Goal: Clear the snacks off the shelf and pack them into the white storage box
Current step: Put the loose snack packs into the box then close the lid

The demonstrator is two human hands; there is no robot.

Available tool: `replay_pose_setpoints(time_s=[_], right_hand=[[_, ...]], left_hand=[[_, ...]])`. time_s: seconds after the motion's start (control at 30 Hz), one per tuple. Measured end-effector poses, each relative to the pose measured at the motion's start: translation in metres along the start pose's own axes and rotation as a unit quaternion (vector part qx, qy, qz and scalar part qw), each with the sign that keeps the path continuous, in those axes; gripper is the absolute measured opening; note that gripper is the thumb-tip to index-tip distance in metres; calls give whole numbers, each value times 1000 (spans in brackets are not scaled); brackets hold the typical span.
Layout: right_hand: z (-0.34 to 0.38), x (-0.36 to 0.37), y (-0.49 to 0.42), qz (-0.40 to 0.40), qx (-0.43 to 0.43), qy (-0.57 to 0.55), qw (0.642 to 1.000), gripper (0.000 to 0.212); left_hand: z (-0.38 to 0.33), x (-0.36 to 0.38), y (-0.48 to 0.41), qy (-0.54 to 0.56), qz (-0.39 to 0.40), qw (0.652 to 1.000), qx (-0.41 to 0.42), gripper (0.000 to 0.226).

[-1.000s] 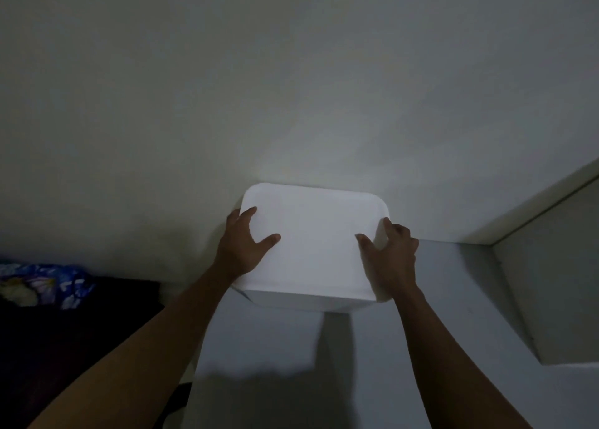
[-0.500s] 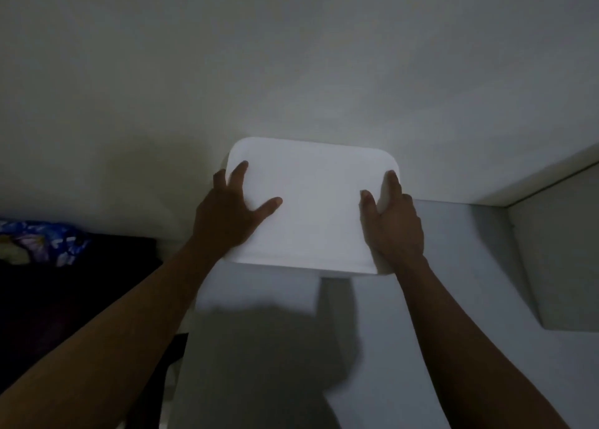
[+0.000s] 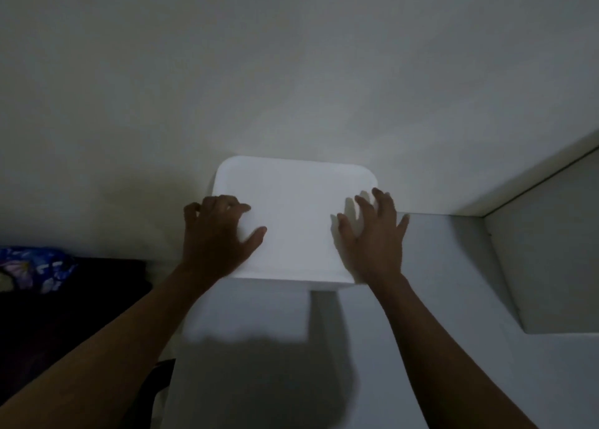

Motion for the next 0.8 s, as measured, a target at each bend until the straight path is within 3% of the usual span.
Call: replay_pose_setpoints(time_s=[0.13,0.33,0.53,0.7,0.8], right_hand=[[6,9,23,76,-60,34,995,43],[14,7,28,3,-38,24,999,47],[12,8,32,3,-35,18,999,59],[15,4,26,58,-7,-1,998,79],[6,-7,4,56,81,-123,987,81]], left_hand=[[-4,9,27,6,30,1000,0,78],[-11,13,35,-20,16,1000,-9,81],[-10,19,32,-62,53,997,-14,89],[-8,16,27,-24,64,997,-35,91],[-5,14,2,36,57,992,-106,91]])
Point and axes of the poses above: each hand's wrist, its own y-axis away from the middle knuckle, its own x-axis out of the palm, z = x × y, the point moved 1 cm from there along -y, towards the middle knuckle, and after that the axes turned 15 degrees about -x, right-handed, at the moved point
